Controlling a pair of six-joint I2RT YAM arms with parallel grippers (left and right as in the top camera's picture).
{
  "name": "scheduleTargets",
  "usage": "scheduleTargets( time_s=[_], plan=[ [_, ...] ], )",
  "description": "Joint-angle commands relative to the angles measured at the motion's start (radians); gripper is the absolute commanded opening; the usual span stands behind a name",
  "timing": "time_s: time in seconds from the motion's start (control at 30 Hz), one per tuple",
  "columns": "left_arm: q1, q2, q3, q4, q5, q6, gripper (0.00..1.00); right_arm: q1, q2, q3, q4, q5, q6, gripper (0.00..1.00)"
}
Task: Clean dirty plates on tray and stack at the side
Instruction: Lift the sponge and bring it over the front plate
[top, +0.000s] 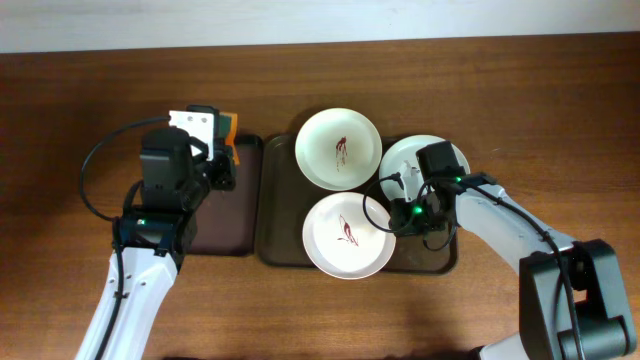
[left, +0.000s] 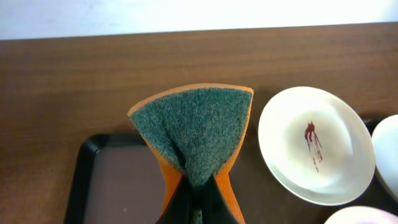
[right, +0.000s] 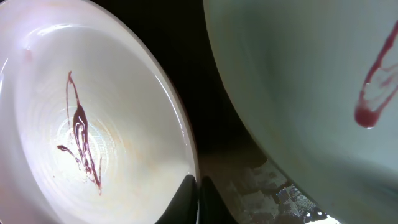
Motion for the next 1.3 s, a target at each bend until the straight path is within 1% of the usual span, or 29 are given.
scheduleTargets(
  time_s=[0.0, 0.17, 0.27, 0.37, 0.43, 0.5, 0.57, 0.77, 0.93, 1.13, 1.23, 1.27],
  plan=[
    [-0.002, 0.023, 0.008, -0.047, -0.007, 0.005, 0.00, 0.009, 0.013, 0.013, -0.001, 0.016, 0.008, 0.04],
    [-0.002, 0.150, 0.008, -0.179, -0.007, 0.004, 0.00, 0.009, 0.013, 0.013, -0.001, 0.016, 0.008, 0.04],
    [-0.002, 0.260, 0.008, -0.254, 0.000, 0.004, 0.00, 0.009, 0.013, 0.013, -0.001, 0.016, 0.008, 0.04],
    [-0.003, 0.332, 0.008, -0.286, 0.005, 0.004, 0.00, 0.009, 0.013, 0.013, -0.001, 0.016, 0.008, 0.04],
    [-0.003, 0.363, 0.008, -0.299, 0.059, 0.004, 0.00, 0.009, 0.013, 0.013, -0.002, 0.016, 0.008, 0.04],
    [-0.003, 0.369, 0.008, -0.334, 0.111, -0.001, 0.00, 0.009, 0.013, 0.013, -0.008, 0.016, 0.008, 0.04],
    [-0.003, 0.369, 0.008, -0.367, 0.114, -0.041, 0.00, 0.009, 0.013, 0.013, -0.008, 0.017, 0.008, 0.04],
    [-0.002, 0.369, 0.008, -0.458, 0.114, -0.045, 0.00, 0.009, 0.013, 0.013, -0.009, 0.016, 0.008, 0.04],
    [-0.002, 0.359, 0.011, -0.477, 0.116, -0.045, 0.00, 0.009, 0.013, 0.013, -0.009, 0.016, 0.008, 0.04],
    [-0.002, 0.257, 0.106, -0.459, 0.107, -0.045, 0.00, 0.009, 0.013, 0.013, -0.008, 0.016, 0.008, 0.04],
    [-0.003, 0.253, 0.108, -0.442, 0.172, -0.086, 0.00, 0.009, 0.013, 0.013, -0.008, 0.016, 0.008, 0.04],
    [-0.003, 0.253, 0.108, -0.437, 0.259, -0.086, 0.00, 0.009, 0.013, 0.013, -0.008, 0.016, 0.008, 0.04]
  ],
)
